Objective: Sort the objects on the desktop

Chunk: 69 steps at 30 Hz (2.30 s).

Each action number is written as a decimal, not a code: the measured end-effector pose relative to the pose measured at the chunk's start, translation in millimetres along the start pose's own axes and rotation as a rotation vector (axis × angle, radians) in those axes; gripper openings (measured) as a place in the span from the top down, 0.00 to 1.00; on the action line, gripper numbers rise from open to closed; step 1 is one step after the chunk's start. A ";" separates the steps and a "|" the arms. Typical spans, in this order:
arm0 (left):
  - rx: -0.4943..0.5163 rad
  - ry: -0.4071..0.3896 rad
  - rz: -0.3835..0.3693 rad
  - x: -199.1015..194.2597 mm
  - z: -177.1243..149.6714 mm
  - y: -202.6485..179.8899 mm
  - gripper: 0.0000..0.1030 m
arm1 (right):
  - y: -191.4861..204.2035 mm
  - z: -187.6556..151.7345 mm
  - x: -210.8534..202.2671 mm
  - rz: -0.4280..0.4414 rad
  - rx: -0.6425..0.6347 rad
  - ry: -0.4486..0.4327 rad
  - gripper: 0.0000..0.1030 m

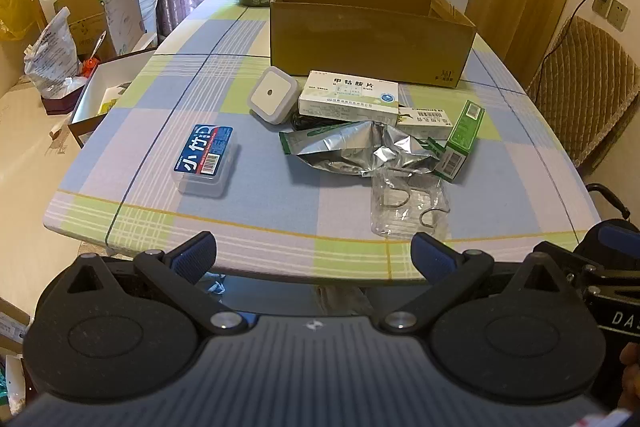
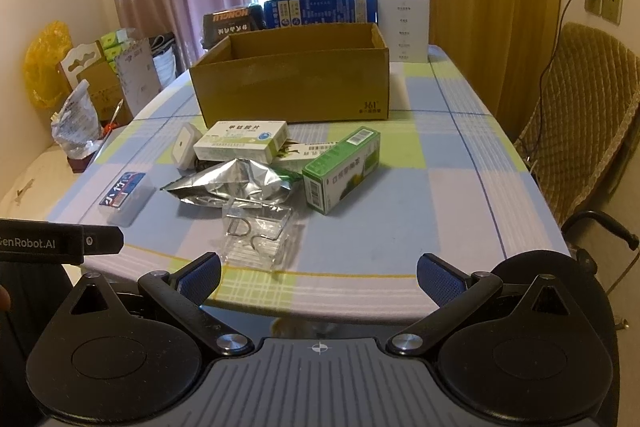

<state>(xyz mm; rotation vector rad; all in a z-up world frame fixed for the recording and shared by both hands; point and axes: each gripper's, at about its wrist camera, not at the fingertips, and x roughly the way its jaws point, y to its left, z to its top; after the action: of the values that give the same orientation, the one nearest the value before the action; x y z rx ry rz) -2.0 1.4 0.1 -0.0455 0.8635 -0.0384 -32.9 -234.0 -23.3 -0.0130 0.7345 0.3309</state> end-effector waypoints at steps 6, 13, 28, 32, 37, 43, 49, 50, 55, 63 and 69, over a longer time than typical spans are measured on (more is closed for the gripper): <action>0.019 0.000 0.007 1.6 -0.9 -0.2 0.01 | 0.0 -1.3 6.0 0.002 0.003 0.014 0.02; 0.042 0.005 0.029 4.9 2.9 4.4 0.01 | 6.4 3.1 11.9 0.014 -0.011 -0.004 0.02; 0.040 -0.050 0.018 2.9 11.3 23.8 0.01 | 10.8 12.5 29.6 0.033 0.047 0.045 0.02; 0.041 -0.068 0.013 2.3 13.5 28.3 0.01 | 13.0 15.2 30.7 0.001 0.063 0.023 0.02; 0.043 -0.090 -0.007 3.4 14.2 34.1 0.01 | 14.7 18.3 37.7 -0.002 0.077 0.044 0.02; 0.069 -0.083 -0.002 6.3 19.2 38.6 0.01 | 24.1 21.0 46.8 0.009 0.074 0.073 0.02; 0.082 -0.053 0.013 9.2 28.4 51.6 0.01 | 30.5 21.2 56.3 0.031 0.075 0.095 0.02; 0.081 -0.053 0.020 8.9 30.4 54.2 0.01 | 30.4 20.9 58.0 0.032 0.079 0.100 0.02; 0.081 -0.052 0.040 9.2 36.6 63.7 0.01 | 31.1 18.5 67.0 0.028 0.091 0.128 0.02; 0.095 -0.023 0.037 20.0 39.0 69.6 0.01 | 35.5 15.4 77.2 0.018 0.074 0.123 0.02; 0.108 0.004 0.027 33.7 42.6 70.1 0.01 | 39.8 13.7 88.2 0.014 0.077 0.100 0.02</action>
<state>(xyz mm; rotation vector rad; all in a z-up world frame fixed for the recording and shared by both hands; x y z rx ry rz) 53.4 70.7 -1.7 0.0679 0.8647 -0.0599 25.2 -168.8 -67.2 0.0489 0.8460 0.3169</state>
